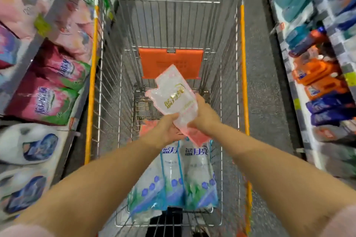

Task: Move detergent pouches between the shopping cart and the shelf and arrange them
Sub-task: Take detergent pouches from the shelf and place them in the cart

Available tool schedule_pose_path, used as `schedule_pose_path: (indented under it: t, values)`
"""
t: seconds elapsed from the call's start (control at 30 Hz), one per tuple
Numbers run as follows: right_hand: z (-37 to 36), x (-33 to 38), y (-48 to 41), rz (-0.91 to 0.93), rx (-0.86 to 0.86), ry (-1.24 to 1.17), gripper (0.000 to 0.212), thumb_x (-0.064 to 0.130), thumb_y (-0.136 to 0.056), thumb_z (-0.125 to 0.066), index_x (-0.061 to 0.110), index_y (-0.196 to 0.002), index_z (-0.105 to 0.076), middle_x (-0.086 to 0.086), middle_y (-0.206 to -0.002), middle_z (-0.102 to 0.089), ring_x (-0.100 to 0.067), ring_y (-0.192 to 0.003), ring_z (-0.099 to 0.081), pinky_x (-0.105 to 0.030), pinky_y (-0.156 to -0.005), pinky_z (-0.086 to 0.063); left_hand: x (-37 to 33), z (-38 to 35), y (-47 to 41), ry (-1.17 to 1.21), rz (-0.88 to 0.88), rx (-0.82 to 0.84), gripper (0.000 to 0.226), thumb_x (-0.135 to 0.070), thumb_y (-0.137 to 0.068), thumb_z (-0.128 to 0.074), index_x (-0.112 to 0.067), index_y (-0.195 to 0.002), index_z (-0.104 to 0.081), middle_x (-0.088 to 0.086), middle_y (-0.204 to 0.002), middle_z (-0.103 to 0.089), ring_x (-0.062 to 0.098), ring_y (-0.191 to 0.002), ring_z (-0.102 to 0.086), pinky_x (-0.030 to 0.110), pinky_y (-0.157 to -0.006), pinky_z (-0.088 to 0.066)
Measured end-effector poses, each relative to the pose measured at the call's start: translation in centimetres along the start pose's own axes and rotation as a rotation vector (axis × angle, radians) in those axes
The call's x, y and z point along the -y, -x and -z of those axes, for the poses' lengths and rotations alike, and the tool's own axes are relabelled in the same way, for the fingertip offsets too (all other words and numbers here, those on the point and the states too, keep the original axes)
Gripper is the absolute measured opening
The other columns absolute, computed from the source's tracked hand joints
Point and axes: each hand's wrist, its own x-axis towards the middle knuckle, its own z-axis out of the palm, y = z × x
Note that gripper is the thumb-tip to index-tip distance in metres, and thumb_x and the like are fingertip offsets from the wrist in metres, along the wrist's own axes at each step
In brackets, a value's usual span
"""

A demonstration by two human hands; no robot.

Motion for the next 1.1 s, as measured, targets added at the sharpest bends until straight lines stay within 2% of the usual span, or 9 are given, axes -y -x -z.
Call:
schedule_pose_path:
  t: [0.1, 0.2, 0.47, 0.57, 0.7, 0.77, 0.87, 0.97, 1.1]
  values:
    - [-3.3, -2.3, -3.6, -0.012, 0.068, 0.289, 0.082, 0.012, -0.075, -0.069, 0.020, -0.142, -0.022, -0.017, -0.120, -0.053, -0.038, -0.106, -0.056, -0.046, -0.082, -0.049, 1.8, 1.5, -4.8, 0.019, 0.099, -0.020, 0.020, -0.024, -0.095, -0.044, -0.011, -0.104, -0.056, 0.009, -0.087, -0.060, 0.024, -0.076, -0.057, 0.038, -0.068, -0.047]
    - [-6.0, -4.5, -6.3, -0.006, 0.139, 0.495, 0.074, 0.010, -0.082, -0.061, 0.020, -0.143, -0.020, -0.019, -0.121, -0.052, -0.041, -0.105, -0.056, -0.045, -0.080, -0.048, 3.3, 2.8, -8.2, 0.071, 0.216, -0.034, 0.026, -0.028, -0.095, -0.045, -0.009, -0.109, -0.055, 0.009, -0.095, -0.061, 0.023, -0.082, -0.057, 0.036, -0.064, -0.049]
    - [-10.0, -5.9, -10.2, 0.003, 0.259, 0.691, 0.063, 0.002, -0.087, -0.043, 0.017, -0.145, -0.024, -0.017, -0.134, -0.046, -0.037, -0.122, -0.046, -0.045, -0.100, -0.035, 4.4, 6.0, -11.3, 0.071, 0.308, -0.083, 0.020, -0.020, -0.094, -0.044, -0.011, -0.079, -0.052, 0.003, -0.084, -0.054, 0.015, -0.073, -0.052, 0.027, -0.068, -0.042]
    - [-10.0, -6.2, -10.2, -0.067, 0.296, 0.715, 0.055, 0.010, -0.087, -0.050, 0.013, -0.139, -0.034, -0.016, -0.135, -0.044, -0.036, -0.124, -0.043, -0.044, -0.102, -0.034, 3.7, 6.3, -11.1, 0.017, 0.266, -0.107, 0.021, -0.014, -0.094, -0.045, -0.011, -0.075, -0.054, 0.000, -0.074, -0.057, 0.014, -0.071, -0.053, 0.024, -0.065, -0.046]
    - [-8.8, -5.6, -9.7, -0.112, 0.298, 0.665, 0.056, 0.015, -0.086, -0.054, 0.014, -0.139, -0.037, -0.013, -0.138, -0.043, -0.034, -0.126, -0.043, -0.041, -0.102, -0.036, 2.5, 6.2, -9.8, -0.022, 0.174, -0.148, 0.021, -0.012, -0.098, -0.043, -0.012, -0.078, -0.051, 0.002, -0.082, -0.056, 0.015, -0.070, -0.053, 0.018, -0.039, -0.049]
    - [-8.1, -4.9, -9.0, -0.104, 0.279, 0.650, 0.054, 0.016, -0.086, -0.056, 0.015, -0.137, -0.041, -0.012, -0.135, -0.047, -0.032, -0.123, -0.046, -0.039, -0.099, -0.038, 2.2, 6.1, -9.1, -0.019, 0.156, -0.134, 0.018, -0.014, -0.097, -0.045, -0.014, -0.081, -0.052, 0.002, -0.084, -0.057, 0.015, -0.072, -0.053, 0.023, -0.047, -0.050]
    - [-6.8, -3.6, -7.4, -0.056, 0.222, 0.653, 0.037, 0.019, -0.089, -0.049, 0.015, -0.126, -0.051, -0.011, -0.126, -0.054, -0.031, -0.118, -0.051, -0.038, -0.096, -0.040, 2.3, 5.7, -8.0, -0.034, 0.116, -0.105, 0.011, -0.017, -0.096, -0.047, -0.015, -0.088, -0.055, 0.002, -0.089, -0.060, 0.015, -0.082, -0.055, 0.029, -0.070, -0.044]
    - [-5.4, -2.0, -4.8, -0.008, 0.178, 0.597, 0.034, 0.016, -0.091, -0.045, 0.015, -0.123, -0.055, -0.010, -0.125, -0.058, -0.030, -0.117, -0.053, -0.037, -0.096, -0.040, 2.6, 4.9, -5.6, -0.080, 0.007, -0.112, 0.017, -0.019, -0.098, -0.045, -0.015, -0.111, -0.055, 0.003, -0.102, -0.059, 0.019, -0.098, -0.055, 0.034, -0.086, -0.041]
    - [-3.8, 0.0, -0.1, 0.099, 0.043, 0.510, 0.032, 0.020, -0.094, -0.040, 0.015, -0.118, -0.060, -0.012, -0.121, -0.062, -0.032, -0.111, -0.057, -0.037, -0.091, -0.043, 3.6, 3.7, -1.1, -0.141, -0.160, -0.087, 0.014, -0.021, -0.096, -0.047, -0.024, -0.095, -0.060, 0.001, -0.091, -0.062, 0.014, -0.079, -0.057, 0.028, -0.072, -0.043]
